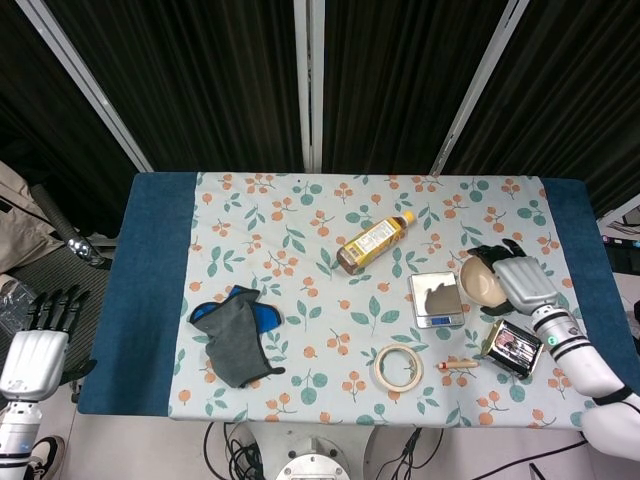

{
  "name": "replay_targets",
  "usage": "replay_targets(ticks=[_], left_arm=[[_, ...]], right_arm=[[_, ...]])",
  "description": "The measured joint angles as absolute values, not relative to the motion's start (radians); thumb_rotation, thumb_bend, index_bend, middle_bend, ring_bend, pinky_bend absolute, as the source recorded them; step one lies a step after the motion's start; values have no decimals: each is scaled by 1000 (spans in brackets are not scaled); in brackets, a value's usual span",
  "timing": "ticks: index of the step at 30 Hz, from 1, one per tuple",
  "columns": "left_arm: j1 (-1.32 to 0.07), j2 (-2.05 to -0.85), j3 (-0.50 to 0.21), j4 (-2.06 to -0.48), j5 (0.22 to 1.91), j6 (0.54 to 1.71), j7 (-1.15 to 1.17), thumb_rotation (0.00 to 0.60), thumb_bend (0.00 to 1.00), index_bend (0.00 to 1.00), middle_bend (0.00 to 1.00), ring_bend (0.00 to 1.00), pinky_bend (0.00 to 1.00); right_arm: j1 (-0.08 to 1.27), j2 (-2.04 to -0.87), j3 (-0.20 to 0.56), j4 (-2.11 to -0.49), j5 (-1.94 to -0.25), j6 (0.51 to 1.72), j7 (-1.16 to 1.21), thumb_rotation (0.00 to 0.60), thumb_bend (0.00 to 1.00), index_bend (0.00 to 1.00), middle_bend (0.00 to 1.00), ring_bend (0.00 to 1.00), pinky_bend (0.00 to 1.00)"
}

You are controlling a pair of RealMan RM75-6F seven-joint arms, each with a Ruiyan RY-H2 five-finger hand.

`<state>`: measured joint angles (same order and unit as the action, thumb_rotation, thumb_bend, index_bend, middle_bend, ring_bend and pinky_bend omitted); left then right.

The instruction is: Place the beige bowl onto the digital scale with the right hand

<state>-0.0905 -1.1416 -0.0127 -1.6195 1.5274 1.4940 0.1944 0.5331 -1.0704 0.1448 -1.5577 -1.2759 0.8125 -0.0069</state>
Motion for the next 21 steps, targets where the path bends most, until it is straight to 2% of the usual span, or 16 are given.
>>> replay_targets(ticks=[12,21], left_arm=[[-80,-1140,-13,-1597,1523,1502,164,600,68,15,0,0,0],[-76,-1147,-15,-1576,1514,1500,135,600,68,15,0,0,0]], right_arm=[[657,-1159,141,-1597,-1131,738,-238,600,77,161,222,162,0],[701,-1189,113,-1603,-1044,729,-320,600,81,111,204,129,0]])
